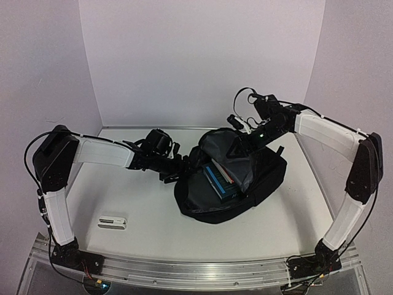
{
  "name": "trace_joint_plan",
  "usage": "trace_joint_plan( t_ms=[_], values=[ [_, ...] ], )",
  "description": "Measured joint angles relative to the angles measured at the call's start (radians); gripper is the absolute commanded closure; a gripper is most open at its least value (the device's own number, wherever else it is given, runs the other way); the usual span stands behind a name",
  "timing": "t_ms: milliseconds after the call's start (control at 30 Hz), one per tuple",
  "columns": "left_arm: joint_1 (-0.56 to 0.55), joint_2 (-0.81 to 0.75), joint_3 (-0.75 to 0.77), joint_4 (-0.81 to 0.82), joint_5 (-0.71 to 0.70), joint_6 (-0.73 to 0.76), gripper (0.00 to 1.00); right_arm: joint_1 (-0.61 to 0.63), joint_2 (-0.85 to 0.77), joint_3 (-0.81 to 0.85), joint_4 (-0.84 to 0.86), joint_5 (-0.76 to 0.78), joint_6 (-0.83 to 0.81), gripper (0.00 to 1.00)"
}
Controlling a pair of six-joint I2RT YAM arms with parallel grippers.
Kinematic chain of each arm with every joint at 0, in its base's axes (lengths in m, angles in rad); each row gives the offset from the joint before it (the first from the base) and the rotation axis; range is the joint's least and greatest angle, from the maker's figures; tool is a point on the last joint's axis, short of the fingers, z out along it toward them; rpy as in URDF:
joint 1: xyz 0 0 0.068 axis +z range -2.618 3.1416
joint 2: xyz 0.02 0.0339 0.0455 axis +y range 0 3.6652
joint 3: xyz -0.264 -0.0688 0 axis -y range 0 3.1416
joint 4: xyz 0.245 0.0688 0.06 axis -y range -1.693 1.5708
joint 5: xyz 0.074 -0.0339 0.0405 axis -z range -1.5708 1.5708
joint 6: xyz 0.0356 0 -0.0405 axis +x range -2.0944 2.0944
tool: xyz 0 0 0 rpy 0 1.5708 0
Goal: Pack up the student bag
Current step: Adjust the student bag at the center of the board.
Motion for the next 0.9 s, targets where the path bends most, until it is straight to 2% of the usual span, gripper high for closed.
trace_joint_plan(
  t_ms=[167, 333, 400, 467, 533, 700, 833, 900],
  values=[
    [0.007, 0.000, 0.000, 0.008, 0.000, -0.002, 0.22, -0.003, -0.069, 0.001, -0.002, 0.151, -0.005, 0.29],
    [0.009, 0.000, 0.000, 0.009, -0.002, -0.006, 0.14, -0.099, -0.074, 0.014, 0.001, 0.288, 0.007, 0.24],
    [0.009, 0.000, 0.000, 0.008, -0.003, -0.008, 0.13, -0.133, -0.059, 0.014, -0.005, 0.318, 0.015, 0.20],
    [0.010, 0.000, 0.000, 0.007, -0.003, -0.009, 0.14, -0.148, -0.038, 0.014, -0.014, 0.324, 0.019, 0.21],
    [0.010, 0.000, 0.000, 0.007, -0.003, -0.009, 0.16, -0.145, -0.008, 0.014, -0.026, 0.316, 0.020, 0.31],
    [0.013, 0.000, 0.000, 0.007, -0.003, -0.010, 0.22, -0.137, 0.054, 0.014, -0.066, 0.236, 0.020, 0.61],
    [0.017, 0.000, 0.000, 0.007, -0.002, -0.014, 0.37, -0.135, 0.053, 0.013, -0.084, 0.072, 0.020, 0.81],
    [0.019, 0.000, 0.000, 0.007, -0.001, -0.014, 0.45, -0.131, 0.046, 0.010, -0.085, -0.011, 0.021, 0.87]
  ],
)
